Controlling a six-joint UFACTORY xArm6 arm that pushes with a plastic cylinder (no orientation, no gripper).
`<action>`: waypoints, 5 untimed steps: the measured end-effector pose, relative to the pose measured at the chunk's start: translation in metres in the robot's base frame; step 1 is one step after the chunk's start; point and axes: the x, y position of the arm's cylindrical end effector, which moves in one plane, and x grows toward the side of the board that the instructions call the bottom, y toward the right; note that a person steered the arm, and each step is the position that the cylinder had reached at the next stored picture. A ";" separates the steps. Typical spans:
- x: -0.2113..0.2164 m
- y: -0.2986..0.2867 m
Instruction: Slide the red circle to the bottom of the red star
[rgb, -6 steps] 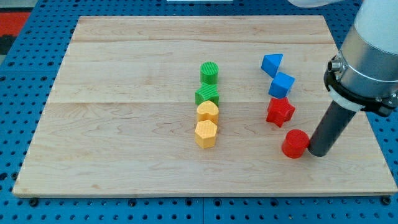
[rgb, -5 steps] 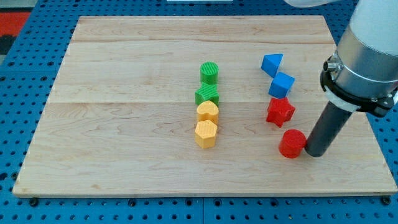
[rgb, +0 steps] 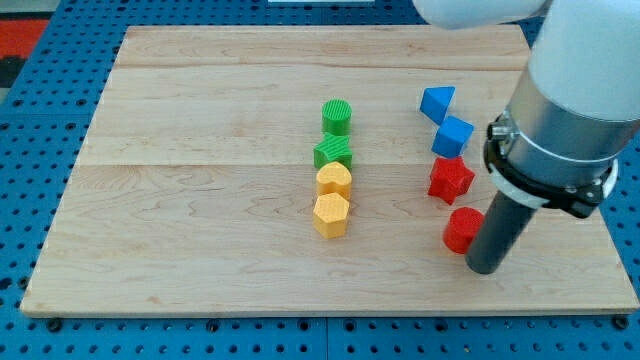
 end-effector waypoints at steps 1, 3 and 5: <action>-0.007 -0.003; -0.010 -0.003; 0.022 0.011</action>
